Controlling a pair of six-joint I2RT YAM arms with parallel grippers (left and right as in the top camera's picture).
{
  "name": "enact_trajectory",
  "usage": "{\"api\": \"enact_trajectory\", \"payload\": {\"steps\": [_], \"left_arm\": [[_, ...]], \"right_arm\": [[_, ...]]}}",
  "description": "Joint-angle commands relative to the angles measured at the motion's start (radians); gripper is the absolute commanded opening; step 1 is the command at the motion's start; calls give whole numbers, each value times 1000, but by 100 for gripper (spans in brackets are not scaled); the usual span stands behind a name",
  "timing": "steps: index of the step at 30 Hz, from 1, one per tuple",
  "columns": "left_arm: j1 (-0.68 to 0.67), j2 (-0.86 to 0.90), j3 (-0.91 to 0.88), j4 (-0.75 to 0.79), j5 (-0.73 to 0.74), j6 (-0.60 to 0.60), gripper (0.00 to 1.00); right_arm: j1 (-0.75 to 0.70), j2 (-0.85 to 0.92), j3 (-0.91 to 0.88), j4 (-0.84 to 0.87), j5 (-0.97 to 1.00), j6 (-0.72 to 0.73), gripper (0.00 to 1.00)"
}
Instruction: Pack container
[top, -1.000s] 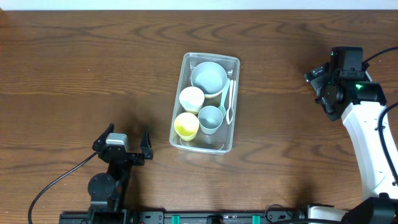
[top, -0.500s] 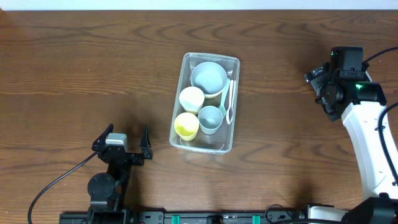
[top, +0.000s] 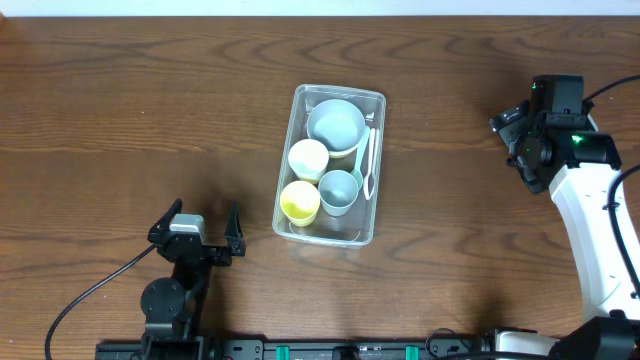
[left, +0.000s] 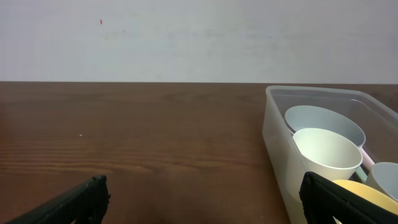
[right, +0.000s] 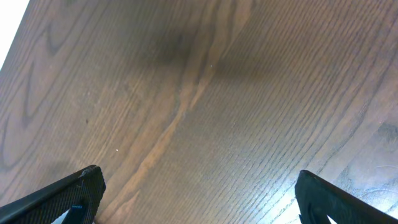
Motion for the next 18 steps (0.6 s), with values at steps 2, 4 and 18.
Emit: {"api": "enact_trajectory", "payload": {"steps": [2,4,18], "left_arm": [[5,-5,-14,-40,19,14,98],[5,-5,-14,-40,19,14,98],[5,-5,-14,-40,19,14,98]], "right_arm": [[-3,-8,2,-1,17,13,99],[1,-27,2,-2,18,13,99],[182,-479,0,-115,248,-190,99]]}}
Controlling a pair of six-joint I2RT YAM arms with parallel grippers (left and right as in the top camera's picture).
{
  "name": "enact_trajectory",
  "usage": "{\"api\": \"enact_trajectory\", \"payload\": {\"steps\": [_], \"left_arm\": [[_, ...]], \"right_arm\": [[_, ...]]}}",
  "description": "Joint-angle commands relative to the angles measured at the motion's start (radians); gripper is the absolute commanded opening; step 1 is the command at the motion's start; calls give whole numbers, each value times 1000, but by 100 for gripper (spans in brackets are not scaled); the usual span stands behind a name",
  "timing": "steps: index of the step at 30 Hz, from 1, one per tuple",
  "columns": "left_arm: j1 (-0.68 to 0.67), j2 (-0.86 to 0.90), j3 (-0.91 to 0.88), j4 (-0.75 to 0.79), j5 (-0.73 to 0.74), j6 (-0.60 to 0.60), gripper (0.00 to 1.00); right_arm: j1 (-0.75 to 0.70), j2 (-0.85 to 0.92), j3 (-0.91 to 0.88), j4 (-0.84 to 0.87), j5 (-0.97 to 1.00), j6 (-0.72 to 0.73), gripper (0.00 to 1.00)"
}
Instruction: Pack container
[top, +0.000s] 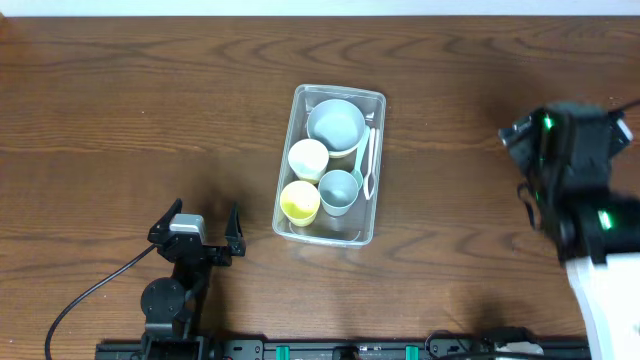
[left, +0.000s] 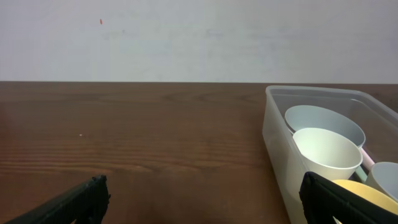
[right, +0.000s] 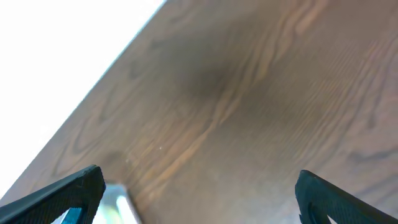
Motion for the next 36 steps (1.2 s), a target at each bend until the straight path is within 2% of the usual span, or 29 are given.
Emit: {"api": "enact_trajectory", "payload": {"steps": [1,6,9,12,15,23,27,36], "left_arm": [[5,-5,-14,-39,19,13,98],[5,-5,-14,-39,19,14,98],[5,-5,-14,-39,19,14,98],[5,-5,-14,-39,19,14,98],[5,-5,-14,-39,19,14,98],[5,-5,-14,-39,19,14,98],[5,-5,-14,-39,19,14,98],[5,-5,-14,-39,19,14,98]], "right_arm": [[39,-109,-2,-31,103,-124,99],[54,-303,-87,-40,165,-256,99],[54,-430,-212,18,225,-265,99],[54,-564,-393,199,294,-265,99],[55,-678,-569,407,269,-294,99],[53,-866,-890,845,38,-582,99],[42,-959,-986,885,-77,-702,99],[14,-1047,-1110,896,-174,-725,99]]}}
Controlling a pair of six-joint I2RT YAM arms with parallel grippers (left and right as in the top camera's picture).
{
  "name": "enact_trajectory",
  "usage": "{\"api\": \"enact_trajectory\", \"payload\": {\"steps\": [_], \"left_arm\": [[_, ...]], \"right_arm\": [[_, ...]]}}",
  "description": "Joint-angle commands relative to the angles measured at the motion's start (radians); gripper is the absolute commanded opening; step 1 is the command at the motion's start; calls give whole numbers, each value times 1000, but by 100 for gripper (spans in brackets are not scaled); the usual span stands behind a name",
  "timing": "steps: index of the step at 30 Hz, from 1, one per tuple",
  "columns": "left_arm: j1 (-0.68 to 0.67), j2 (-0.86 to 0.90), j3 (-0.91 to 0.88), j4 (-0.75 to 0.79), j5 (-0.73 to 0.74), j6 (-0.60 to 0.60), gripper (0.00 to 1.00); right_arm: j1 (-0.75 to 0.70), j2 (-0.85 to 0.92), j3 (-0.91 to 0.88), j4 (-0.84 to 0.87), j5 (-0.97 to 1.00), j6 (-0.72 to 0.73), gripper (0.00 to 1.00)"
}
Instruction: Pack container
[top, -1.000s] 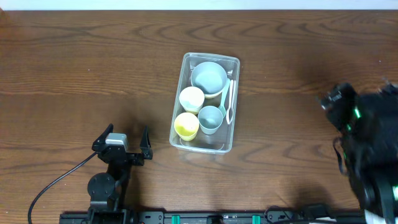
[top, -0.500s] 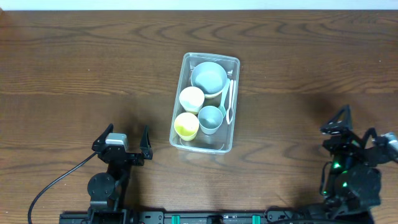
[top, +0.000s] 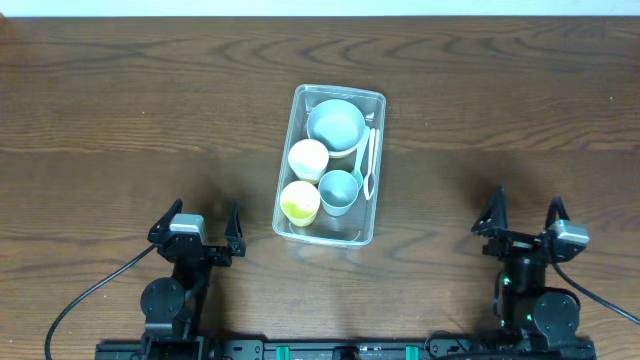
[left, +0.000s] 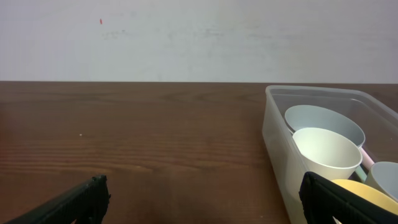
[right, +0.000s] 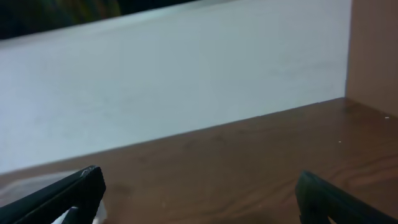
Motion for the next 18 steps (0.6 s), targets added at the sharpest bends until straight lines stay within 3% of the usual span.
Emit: {"api": "enact_trajectory", "payload": {"steps": [1,7,14,18], "left_arm": [[5,-5,-16,-36,18,14,98],[5,-5,-16,-36,18,14,98],[5,-5,-16,-36,18,14,98],[5,-5,-16,-36,18,14,98]], "right_arm": [[-12,-11,-33,5,-65,-39,99],[-14,-11,-85,-2,-66,-56,99],[-14,-11,-103,-48,-149,-230,99],[-14,-11,-103,-49,-162,-241,99]]}}
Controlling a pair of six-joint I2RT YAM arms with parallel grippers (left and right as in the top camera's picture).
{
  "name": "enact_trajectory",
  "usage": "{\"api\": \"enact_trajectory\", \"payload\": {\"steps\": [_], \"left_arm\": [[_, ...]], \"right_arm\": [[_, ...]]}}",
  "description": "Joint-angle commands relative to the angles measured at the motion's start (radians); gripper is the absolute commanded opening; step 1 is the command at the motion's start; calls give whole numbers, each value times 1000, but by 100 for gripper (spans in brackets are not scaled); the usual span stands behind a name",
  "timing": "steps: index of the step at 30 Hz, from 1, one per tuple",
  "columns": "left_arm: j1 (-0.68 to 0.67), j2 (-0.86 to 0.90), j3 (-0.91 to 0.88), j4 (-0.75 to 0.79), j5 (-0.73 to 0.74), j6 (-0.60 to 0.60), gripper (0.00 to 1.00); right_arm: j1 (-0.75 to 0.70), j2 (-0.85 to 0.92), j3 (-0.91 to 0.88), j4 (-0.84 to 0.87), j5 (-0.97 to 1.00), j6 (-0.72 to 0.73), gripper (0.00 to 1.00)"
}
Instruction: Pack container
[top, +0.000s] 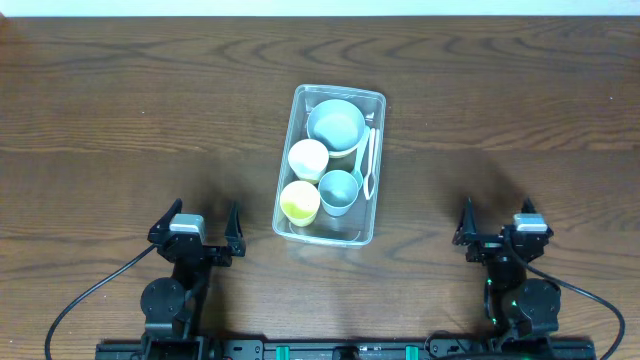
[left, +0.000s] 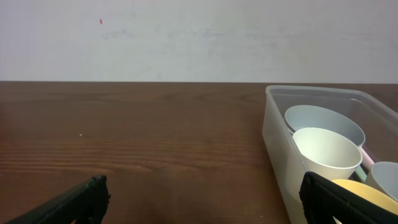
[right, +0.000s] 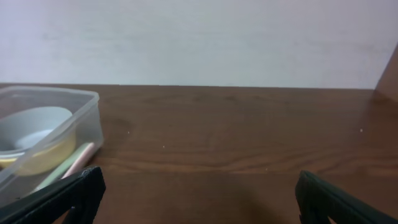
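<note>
A clear plastic container (top: 375, 165) stands at the table's middle. Inside are a pale blue bowl (top: 335, 123), a cream cup (top: 308, 158), a yellow cup (top: 299, 201), a grey-blue cup (top: 338, 190) and pale utensils (top: 369, 160) along the right wall. My left gripper (top: 204, 231) rests low at the front left, open and empty, with the container (left: 280, 149) to its right. At the front right, my right gripper (top: 495, 233) sits low too, open and empty, the container (right: 87, 121) showing to its left.
Dark wooden table (top: 120, 120) all around. A white wall (left: 186, 37) runs behind the far edge. Black cables (top: 80, 300) trail from both arm bases at the front edge.
My right gripper has shifted a little left at the front right and now faces level across the table, with the container in its view. The left arm and the container are unchanged.
My right arm was raised at the right side, its gripper looking down on bare table. Then it had drawn toward the front. Later it lay folded low at the front right, where it now rests. The left arm stayed put throughout.
</note>
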Motion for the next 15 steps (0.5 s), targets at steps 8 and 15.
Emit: {"api": "enact_trajectory", "payload": {"steps": [8,15], "left_arm": [[5,-5,-16,-36,18,14,98],[5,-5,-16,-36,18,14,98]], "right_arm": [[-8,-8,-4,-7,-45,-156,99],[-18,-8,-4,-7,-46,-164,99]]}}
